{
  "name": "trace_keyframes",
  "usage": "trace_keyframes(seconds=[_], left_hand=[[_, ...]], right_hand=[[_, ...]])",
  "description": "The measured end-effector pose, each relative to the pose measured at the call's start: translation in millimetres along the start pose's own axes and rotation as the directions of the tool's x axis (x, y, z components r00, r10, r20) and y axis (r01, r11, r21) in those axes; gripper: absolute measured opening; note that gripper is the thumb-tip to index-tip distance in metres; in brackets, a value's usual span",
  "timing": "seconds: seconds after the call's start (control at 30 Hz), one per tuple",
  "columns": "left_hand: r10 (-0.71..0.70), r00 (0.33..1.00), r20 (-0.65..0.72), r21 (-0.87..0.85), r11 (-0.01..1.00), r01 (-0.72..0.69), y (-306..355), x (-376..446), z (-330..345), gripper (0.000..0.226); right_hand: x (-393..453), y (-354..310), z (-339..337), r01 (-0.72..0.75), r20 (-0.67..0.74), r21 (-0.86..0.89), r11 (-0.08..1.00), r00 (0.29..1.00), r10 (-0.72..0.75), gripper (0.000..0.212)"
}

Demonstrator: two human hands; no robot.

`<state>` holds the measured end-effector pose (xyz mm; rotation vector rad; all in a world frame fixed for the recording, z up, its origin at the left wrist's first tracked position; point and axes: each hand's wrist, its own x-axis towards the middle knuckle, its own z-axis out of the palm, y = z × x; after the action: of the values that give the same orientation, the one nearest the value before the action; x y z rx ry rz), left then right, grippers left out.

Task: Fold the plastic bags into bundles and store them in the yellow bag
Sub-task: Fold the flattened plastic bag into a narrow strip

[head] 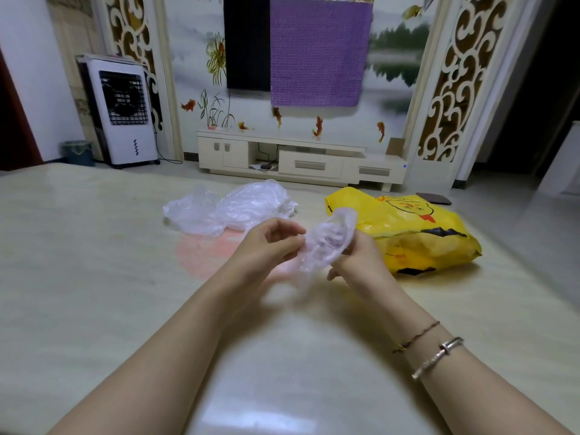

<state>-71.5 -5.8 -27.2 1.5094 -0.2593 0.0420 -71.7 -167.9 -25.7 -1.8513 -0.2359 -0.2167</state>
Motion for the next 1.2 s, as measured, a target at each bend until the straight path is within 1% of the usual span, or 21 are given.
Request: trace_keyframes(seconds=[0.03, 0.07, 0.13, 0.2, 0.23, 0.27, 0.33, 0.4, 0.43, 0.5, 0.57, 0.6, 0.67, 0.7, 0.77, 0.83, 0.87, 0.93, 1.03, 1.1, 1.2], left_hand=[[0.003, 0.999, -0.040, 0.036, 0.999, -0.002, 2, 0, 0, 0.004], [-0.012, 0.997, -0.075, 0.068, 0.998, 0.017, 4, -1, -1, 0.008], [-0.132, 0.987, -0.091, 0.049, 0.989, 0.137, 8, -1, 1, 0.026], [-0.309, 0.951, -0.007, -0.014, 0.951, 0.309, 12, -2, 6, 0.038], [-0.354, 0.934, 0.051, -0.029, 0.934, 0.356, 12, -3, 8, 0.040], [-0.354, 0.930, 0.097, -0.051, 0.932, 0.360, 11, -4, 10, 0.037], [-0.271, 0.955, 0.124, -0.174, 0.941, 0.290, 8, -3, 10, 0.025], [-0.183, 0.982, 0.049, -0.290, 0.938, 0.189, 6, -3, 4, 0.021], [-0.140, 0.990, 0.000, -0.293, 0.947, 0.134, 6, -2, 0, 0.022], [-0.052, 0.996, -0.065, -0.241, 0.970, 0.035, 5, -1, -3, 0.026], [0.020, 0.995, -0.098, -0.176, 0.984, -0.037, 6, -2, 1, 0.025], [0.045, 0.995, -0.090, -0.153, 0.987, -0.059, 6, -3, 3, 0.023], [0.070, 0.997, -0.020, -0.135, 0.988, -0.072, 6, -4, 6, 0.022], [0.074, 0.997, 0.022, -0.134, 0.988, -0.071, 6, -5, 7, 0.022], [0.078, 0.994, 0.073, -0.146, 0.987, -0.067, 7, -7, 8, 0.022], [0.091, 0.993, 0.072, -0.140, 0.987, -0.080, 8, -8, 8, 0.021], [0.096, 0.994, 0.050, -0.129, 0.988, -0.088, 8, -7, 8, 0.021], [0.086, 0.996, -0.034, -0.126, 0.988, -0.089, 9, -6, 6, 0.015], [0.041, 0.983, -0.177, -0.141, 0.988, -0.067, 13, -4, -2, 0.005], [0.038, 0.963, -0.266, -0.072, 0.996, -0.059, 13, -3, -7, 0.005], [0.083, 0.943, -0.324, 0.167, 0.985, -0.030, 9, -1, -10, 0.006]], right_hand=[[0, -1, -1, 0.067, -0.057, -0.002, 0.998, 0.996, -0.067, 0.015], [-1, 0, -2, 0.144, -0.106, -0.025, 0.989, 0.984, -0.146, 0.015], [-3, 0, -3, 0.282, -0.142, -0.101, 0.954, 0.945, -0.294, 0.011], [-6, 0, -2, 0.392, -0.113, -0.144, 0.909, 0.906, -0.408, 0.011], [-6, 0, -1, 0.442, -0.086, -0.164, 0.882, 0.884, -0.459, 0.016], [-5, 1, 1, 0.481, -0.054, -0.183, 0.857, 0.866, -0.498, 0.021], [-5, 3, 4, 0.511, -0.010, -0.204, 0.835, 0.852, -0.524, 0.027], [-6, 2, 6, 0.473, -0.027, -0.192, 0.860, 0.873, -0.487, 0.030], [-6, 0, 6, 0.435, -0.056, -0.150, 0.888, 0.893, -0.447, 0.031], [-4, -1, 5, 0.338, -0.125, -0.016, 0.941, 0.933, -0.338, 0.026], [-1, 0, 3, 0.201, -0.133, 0.098, 0.975, 0.973, -0.188, 0.010], [0, 0, 3, 0.106, -0.088, 0.129, 0.986, 0.992, -0.095, 0.004], [1, 5, 5, -0.029, 0.014, 0.162, 0.986, 1.000, 0.028, 0.015], [2, 6, 7, -0.049, 0.029, 0.168, 0.985, 0.999, 0.045, 0.016], [3, 7, 8, -0.045, 0.008, 0.180, 0.983, 0.999, 0.044, 0.015], [2, 5, 7, -0.019, -0.027, 0.195, 0.981, 0.999, 0.025, 0.010], [2, 4, 6, 0.000, -0.051, 0.206, 0.979, 0.999, 0.011, 0.007], [0, 1, 4, 0.029, -0.126, 0.257, 0.966, 0.992, 0.003, 0.015], [2, -9, -6, 0.040, -0.257, 0.411, 0.911, 0.964, 0.073, 0.016], [5, -12, -16, 0.031, -0.314, 0.515, 0.857, 0.937, 0.155, 0.015], [4, -16, -22, 0.014, -0.343, 0.573, 0.820, 0.912, 0.224, 0.016]])
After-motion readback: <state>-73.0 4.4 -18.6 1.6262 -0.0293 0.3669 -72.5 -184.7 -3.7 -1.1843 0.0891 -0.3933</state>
